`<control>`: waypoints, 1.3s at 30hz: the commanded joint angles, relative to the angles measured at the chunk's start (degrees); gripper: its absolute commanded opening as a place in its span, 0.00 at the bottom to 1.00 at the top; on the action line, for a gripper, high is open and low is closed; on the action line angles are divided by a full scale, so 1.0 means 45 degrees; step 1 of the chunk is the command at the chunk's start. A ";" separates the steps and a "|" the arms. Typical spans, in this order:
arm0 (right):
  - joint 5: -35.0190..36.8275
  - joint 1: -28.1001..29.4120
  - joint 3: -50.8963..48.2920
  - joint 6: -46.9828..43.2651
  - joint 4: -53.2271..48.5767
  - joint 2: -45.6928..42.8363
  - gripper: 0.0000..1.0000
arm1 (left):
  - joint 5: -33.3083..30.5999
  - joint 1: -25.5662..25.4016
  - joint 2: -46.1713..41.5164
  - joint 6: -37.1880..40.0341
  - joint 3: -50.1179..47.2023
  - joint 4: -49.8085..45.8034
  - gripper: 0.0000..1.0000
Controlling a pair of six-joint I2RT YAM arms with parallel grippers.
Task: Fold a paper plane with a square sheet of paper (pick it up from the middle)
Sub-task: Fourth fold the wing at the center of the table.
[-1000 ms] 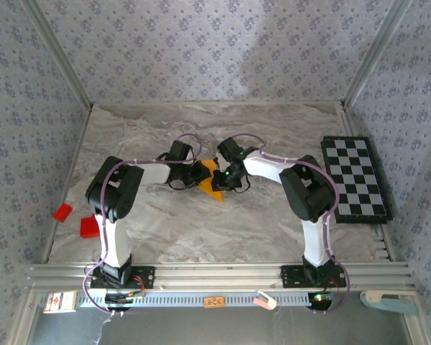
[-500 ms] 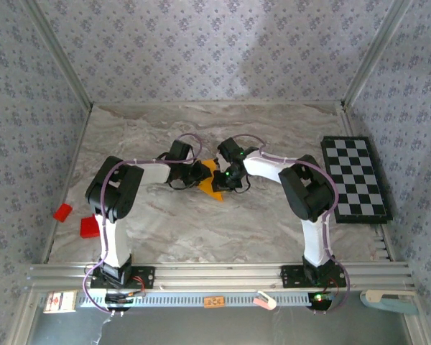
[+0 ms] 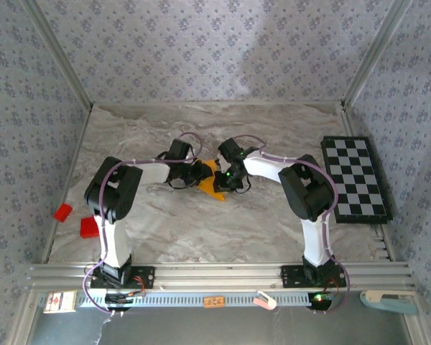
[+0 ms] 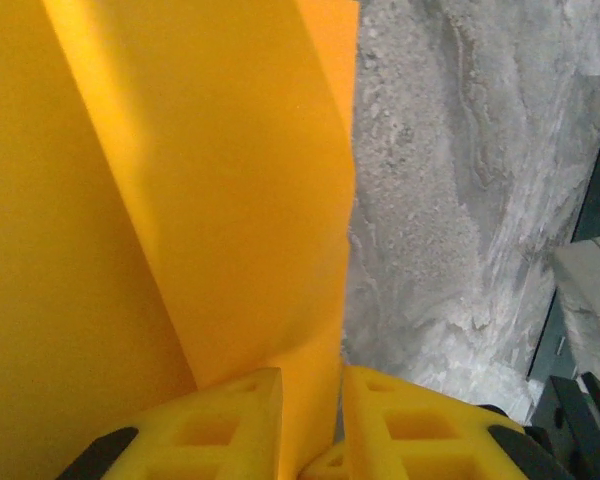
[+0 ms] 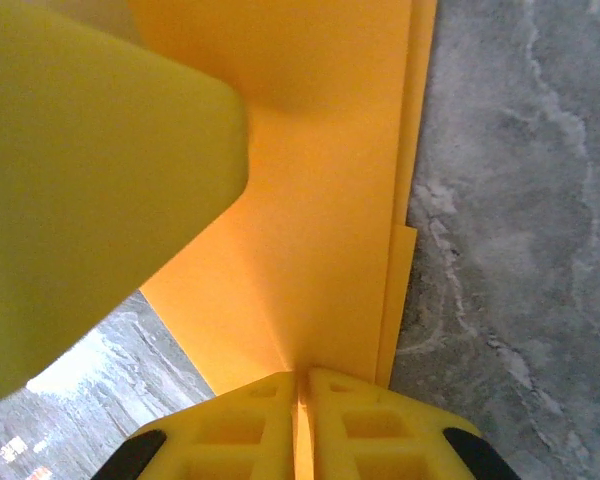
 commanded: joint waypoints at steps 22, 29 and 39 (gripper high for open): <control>-0.1256 -0.0418 -0.0457 -0.0034 -0.0157 -0.0592 0.14 | -0.1087 -0.0054 0.1010 0.0601 0.1159 -0.2981 0.20; -0.2213 -0.0566 -0.1186 0.0598 0.0192 -0.1317 0.17 | -0.1268 -0.0121 0.1216 0.0356 0.1131 -0.3210 0.20; -0.2286 -0.0576 -0.1499 0.0801 0.0430 -0.0919 0.18 | -0.1278 -0.0123 0.1289 0.0219 0.1083 -0.3201 0.20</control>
